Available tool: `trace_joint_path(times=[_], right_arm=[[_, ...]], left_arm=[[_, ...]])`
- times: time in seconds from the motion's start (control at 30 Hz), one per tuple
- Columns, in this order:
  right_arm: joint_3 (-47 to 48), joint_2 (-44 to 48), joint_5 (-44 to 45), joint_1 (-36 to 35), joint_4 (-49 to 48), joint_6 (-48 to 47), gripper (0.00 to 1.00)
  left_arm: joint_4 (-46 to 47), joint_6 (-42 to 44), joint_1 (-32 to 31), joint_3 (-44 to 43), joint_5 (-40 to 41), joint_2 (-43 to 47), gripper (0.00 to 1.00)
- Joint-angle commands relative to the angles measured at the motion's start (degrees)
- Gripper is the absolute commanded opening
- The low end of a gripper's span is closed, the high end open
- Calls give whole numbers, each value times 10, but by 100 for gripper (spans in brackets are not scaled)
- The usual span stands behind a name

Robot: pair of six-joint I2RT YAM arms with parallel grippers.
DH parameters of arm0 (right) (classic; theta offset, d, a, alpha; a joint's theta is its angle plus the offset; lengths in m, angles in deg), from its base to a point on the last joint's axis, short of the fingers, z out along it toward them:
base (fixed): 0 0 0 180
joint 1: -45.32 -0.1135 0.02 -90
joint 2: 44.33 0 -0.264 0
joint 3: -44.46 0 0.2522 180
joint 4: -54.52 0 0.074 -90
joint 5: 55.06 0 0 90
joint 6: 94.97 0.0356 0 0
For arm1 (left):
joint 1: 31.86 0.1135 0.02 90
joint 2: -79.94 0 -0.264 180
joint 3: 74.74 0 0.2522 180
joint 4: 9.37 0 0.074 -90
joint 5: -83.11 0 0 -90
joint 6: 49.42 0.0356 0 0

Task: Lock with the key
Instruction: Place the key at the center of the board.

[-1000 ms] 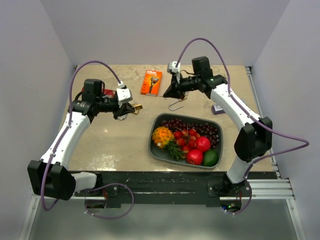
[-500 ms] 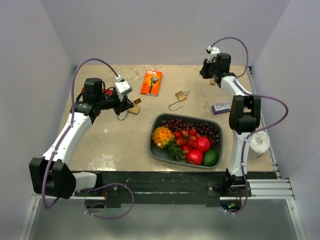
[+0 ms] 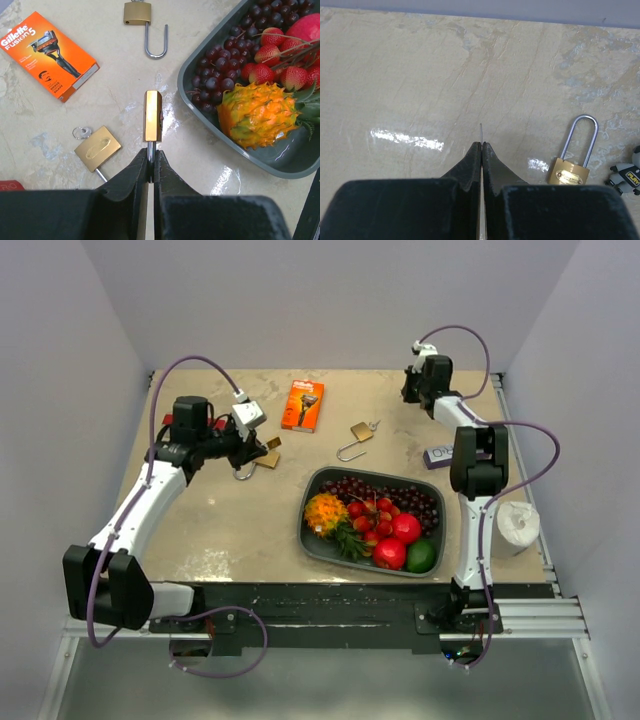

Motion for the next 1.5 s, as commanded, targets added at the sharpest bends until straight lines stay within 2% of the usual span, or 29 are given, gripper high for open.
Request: trace_joint_path(times=[0.0, 0.43, 0.47, 0.57, 0.6, 0.8, 0.83, 0.9, 0.93, 1.0, 1.03, 1.1, 1.27, 1.33, 1.47], right_arm=[[25, -14, 16, 1, -27, 7, 0], [36, -38, 25, 6, -16, 2, 0], [37, -38, 25, 7, -14, 3, 12], [39, -31, 15, 7, -12, 3, 31], [39, -27, 9, 7, -12, 2, 41], [16, 42, -76, 7, -27, -26, 59], [5, 55, -96, 7, -32, -54, 66], [-7, 98, -169, 5, -50, -73, 73], [-20, 112, -192, 3, -51, -105, 84], [-36, 164, -254, -9, -45, -146, 90], [-54, 183, -272, -16, -37, -198, 92], [-78, 219, -326, -42, -12, -261, 93], [-187, 361, -399, -134, 100, -551, 94], [-244, 397, -407, -167, 116, -668, 94], [-319, 466, -398, -258, 93, -750, 94]], left_arm=[[28, -5, 4, -9, -3, -7, 0], [27, -10, 4, -19, -3, -22, 0], [27, -9, 4, -20, -3, -22, 0], [26, -10, 4, -21, -3, -24, 0], [25, -8, 4, -22, -4, -24, 0], [-2, -13, 4, -54, -16, -43, 0], [-14, -21, 4, -63, -17, -57, 0], [-34, -42, 3, -95, -23, -74, 0], [-58, -49, 3, -107, -31, -94, 0], [-88, -66, 2, -147, -41, -113, 0], [-121, -67, -1, -160, -49, -134, 0], [-148, -79, -7, -192, -55, -152, 0], [-182, -131, -8, -209, -107, -177, 0], [-173, -150, -8, -199, -141, -173, 0], [-183, -195, -7, -180, -205, -183, 0]])
